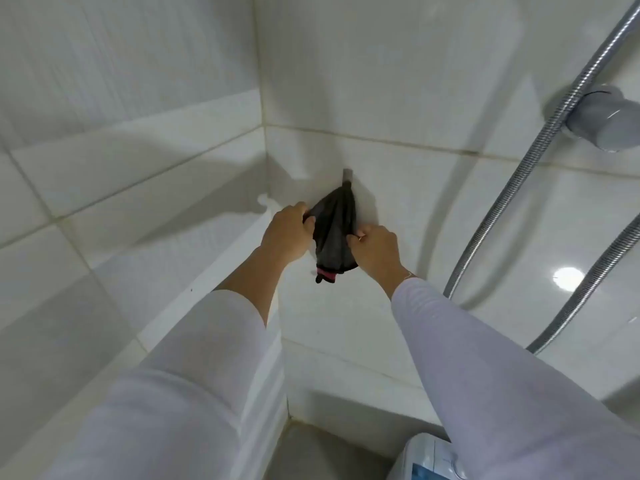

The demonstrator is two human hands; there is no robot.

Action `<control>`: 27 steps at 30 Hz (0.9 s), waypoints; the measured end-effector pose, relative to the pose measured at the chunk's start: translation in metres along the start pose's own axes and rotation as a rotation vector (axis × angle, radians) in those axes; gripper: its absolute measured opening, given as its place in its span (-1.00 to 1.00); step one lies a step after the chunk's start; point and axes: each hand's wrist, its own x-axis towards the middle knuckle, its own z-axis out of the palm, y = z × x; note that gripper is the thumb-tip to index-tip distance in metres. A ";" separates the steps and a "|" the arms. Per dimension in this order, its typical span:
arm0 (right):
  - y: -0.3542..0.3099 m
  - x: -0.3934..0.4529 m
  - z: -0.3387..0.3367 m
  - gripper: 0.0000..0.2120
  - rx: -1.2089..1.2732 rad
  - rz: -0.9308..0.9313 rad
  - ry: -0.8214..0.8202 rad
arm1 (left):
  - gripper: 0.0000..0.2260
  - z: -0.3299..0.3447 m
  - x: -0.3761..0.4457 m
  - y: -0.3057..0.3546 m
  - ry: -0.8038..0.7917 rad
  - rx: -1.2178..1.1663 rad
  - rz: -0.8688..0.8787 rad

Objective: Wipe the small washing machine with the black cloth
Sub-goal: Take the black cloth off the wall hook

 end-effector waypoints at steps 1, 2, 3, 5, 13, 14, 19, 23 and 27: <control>-0.001 -0.002 -0.002 -0.60 0.013 0.000 0.004 | -0.77 -0.003 -0.001 0.000 0.011 -0.045 -0.014; -0.001 -0.003 -0.006 -0.59 0.032 0.023 0.000 | -0.76 -0.007 -0.002 0.000 0.018 -0.074 -0.047; -0.002 -0.004 -0.010 -0.60 0.044 0.036 -0.013 | -0.75 -0.011 -0.003 0.001 0.029 -0.110 -0.073; -0.006 -0.007 -0.024 -0.62 0.105 0.070 -0.032 | -0.74 -0.020 -0.004 0.003 0.045 -0.154 -0.103; -0.031 -0.013 -0.090 -0.69 0.274 0.182 -0.033 | -0.85 -0.059 -0.020 0.036 -0.048 -0.136 -0.104; -0.034 -0.014 -0.096 -0.71 0.297 0.209 -0.050 | -0.85 -0.060 -0.023 0.042 -0.075 -0.176 -0.121; -0.045 -0.031 -0.117 -0.75 0.431 0.301 -0.160 | -0.84 -0.059 -0.048 0.083 -0.265 -0.483 -0.230; -0.051 -0.053 -0.135 -0.83 0.622 0.311 -0.233 | -0.91 -0.053 -0.068 0.117 -0.323 -0.606 -0.239; -0.044 -0.072 -0.161 -0.71 0.834 0.313 -0.305 | -0.53 -0.046 -0.077 0.129 -0.404 -0.592 -0.199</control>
